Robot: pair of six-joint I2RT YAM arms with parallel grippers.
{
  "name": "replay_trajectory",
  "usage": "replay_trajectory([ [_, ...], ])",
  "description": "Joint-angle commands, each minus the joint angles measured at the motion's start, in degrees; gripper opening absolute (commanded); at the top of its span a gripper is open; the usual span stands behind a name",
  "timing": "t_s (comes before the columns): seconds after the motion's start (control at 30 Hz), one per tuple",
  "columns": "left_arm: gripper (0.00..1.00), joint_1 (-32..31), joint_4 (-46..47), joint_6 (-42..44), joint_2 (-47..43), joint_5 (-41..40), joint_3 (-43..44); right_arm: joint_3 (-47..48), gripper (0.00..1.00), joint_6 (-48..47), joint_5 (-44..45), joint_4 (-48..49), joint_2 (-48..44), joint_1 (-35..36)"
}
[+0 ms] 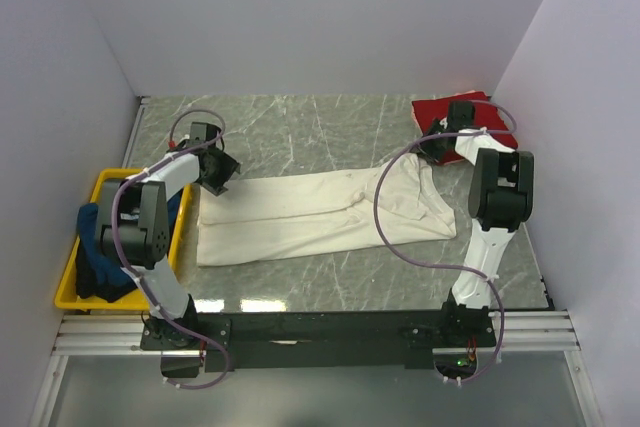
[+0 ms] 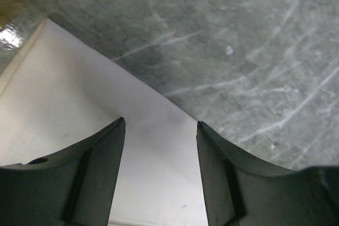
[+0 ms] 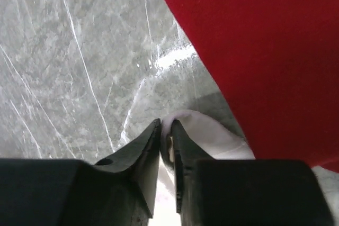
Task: Fold and stack the t-shirts
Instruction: Fold the tshirt
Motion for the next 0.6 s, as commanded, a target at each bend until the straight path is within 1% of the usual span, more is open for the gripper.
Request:
replay_trajectory([
  [0.0, 0.61, 0.0, -0.5, -1.2, 1.4, -2.7, 1.3, 1.6, 0.2, -0.2, 0.2, -0.3, -1.4, 0.3],
  [0.03, 0.61, 0.1, -0.5, -1.3, 1.9, -3.1, 1.2, 1.0, 0.18, -0.1, 0.3, -0.2, -2.5, 0.3],
  [0.07, 0.61, 0.1, -0.5, -1.6, 2.1, -3.5, 0.8, -0.2, 0.12, 0.3, 1.2, -0.3, -3.0, 0.3],
  [0.17, 0.61, 0.3, -0.5, -2.0, 2.8, -3.7, 0.4, -3.2, 0.03, 0.9, 3.2, 0.1, -6.3, -0.1],
  [0.3, 0.61, 0.9, -0.8, -2.1, 3.9, -4.4, 0.3, -8.1, 0.01, 1.6, 7.8, 1.3, -13.3, -0.4],
  [0.43, 0.6, 1.6, -1.1, -2.3, 5.7, -4.0, 0.4, -11.3, 0.01, 1.0, 14.5, 0.5, -20.2, -0.7],
  [0.57, 0.6, 1.7, -1.3, -2.4, 6.8, -3.7, 1.1, -13.4, 0.0, 0.2, 17.5, -0.2, -22.3, -1.6],
])
